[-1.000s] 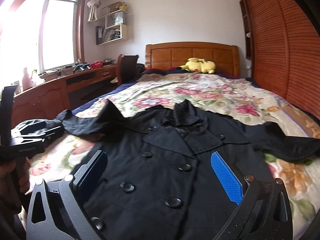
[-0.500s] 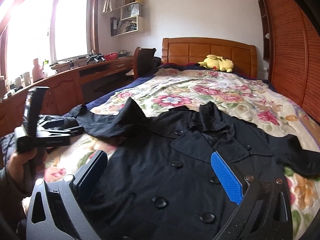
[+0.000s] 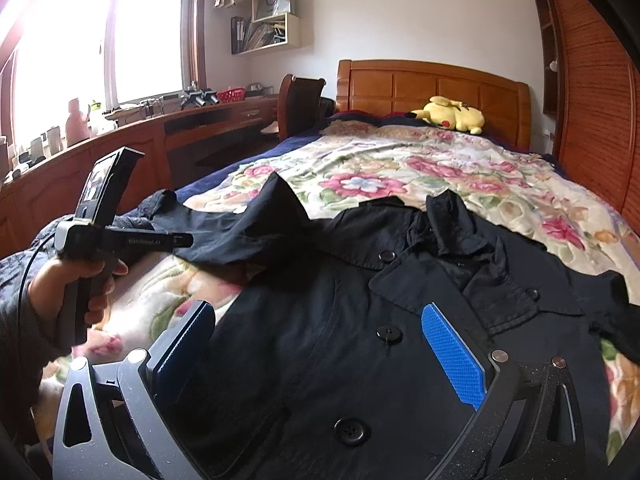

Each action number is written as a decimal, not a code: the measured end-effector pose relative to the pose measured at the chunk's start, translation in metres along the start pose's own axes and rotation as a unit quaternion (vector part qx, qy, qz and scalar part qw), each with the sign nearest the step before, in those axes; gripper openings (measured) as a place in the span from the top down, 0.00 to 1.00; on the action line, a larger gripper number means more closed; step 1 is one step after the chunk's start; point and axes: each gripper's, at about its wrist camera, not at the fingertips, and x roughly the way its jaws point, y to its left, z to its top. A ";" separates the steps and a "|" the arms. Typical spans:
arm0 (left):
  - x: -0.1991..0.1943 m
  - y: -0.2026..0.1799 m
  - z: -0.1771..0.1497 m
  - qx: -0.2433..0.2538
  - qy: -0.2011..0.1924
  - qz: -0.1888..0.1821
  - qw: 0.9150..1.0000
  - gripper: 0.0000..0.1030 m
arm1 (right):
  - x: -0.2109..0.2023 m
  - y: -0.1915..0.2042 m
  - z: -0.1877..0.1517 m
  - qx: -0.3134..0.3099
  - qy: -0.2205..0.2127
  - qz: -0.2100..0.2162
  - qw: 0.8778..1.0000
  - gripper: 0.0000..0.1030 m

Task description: Fold large clothes

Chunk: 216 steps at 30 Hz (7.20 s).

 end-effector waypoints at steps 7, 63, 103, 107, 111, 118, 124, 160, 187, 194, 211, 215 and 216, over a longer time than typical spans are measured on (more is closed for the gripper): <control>0.030 0.013 0.000 -0.053 0.048 -0.012 0.997 0.03 | 0.009 0.001 0.002 -0.008 0.025 0.015 1.000 0.00; -0.073 -0.234 -0.008 0.206 -0.070 -0.108 0.970 0.95 | -0.054 -0.088 0.002 0.088 -0.015 -0.050 0.995 0.00; -0.122 -0.180 -0.092 0.180 -0.046 -0.165 0.969 0.20 | -0.043 -0.085 0.007 0.072 -0.001 -0.033 0.997 0.00; -0.128 -0.161 -0.094 0.163 -0.067 -0.151 0.973 0.20 | -0.039 -0.073 0.008 0.053 0.000 -0.017 0.998 0.02; -0.132 -0.136 -0.093 0.142 -0.090 -0.130 0.977 0.20 | -0.037 -0.055 0.011 0.028 -0.006 0.014 1.000 0.06; -0.140 -0.103 -0.095 0.128 -0.118 -0.101 0.980 0.20 | -0.021 -0.022 0.011 -0.028 0.006 0.055 0.998 0.09; -0.136 -0.071 -0.092 0.111 -0.120 -0.108 0.981 0.20 | 0.004 -0.001 0.015 -0.095 0.048 0.064 0.992 0.12; -0.143 -0.055 -0.093 0.098 -0.142 -0.129 0.977 0.20 | 0.064 -0.032 0.064 -0.048 0.051 0.026 0.997 0.94; -0.148 -0.090 -0.092 0.113 -0.150 -0.151 0.971 0.20 | -0.031 -0.077 0.006 -0.039 0.081 -0.051 0.995 0.49; -0.146 -0.091 -0.094 0.116 -0.151 -0.141 0.971 0.20 | -0.030 -0.052 0.018 -0.066 0.054 0.002 0.996 0.49; -0.143 -0.090 -0.093 0.116 -0.149 -0.137 0.973 0.20 | 0.078 -0.036 -0.013 -0.131 0.187 0.025 0.973 0.49; -0.142 -0.091 -0.093 0.118 -0.148 -0.135 0.973 0.20 | 0.081 -0.038 -0.013 -0.134 0.191 0.026 0.972 0.52; -0.142 -0.091 -0.093 0.118 -0.148 -0.135 0.973 0.20 | 0.085 -0.034 -0.011 -0.135 0.190 0.023 0.972 0.64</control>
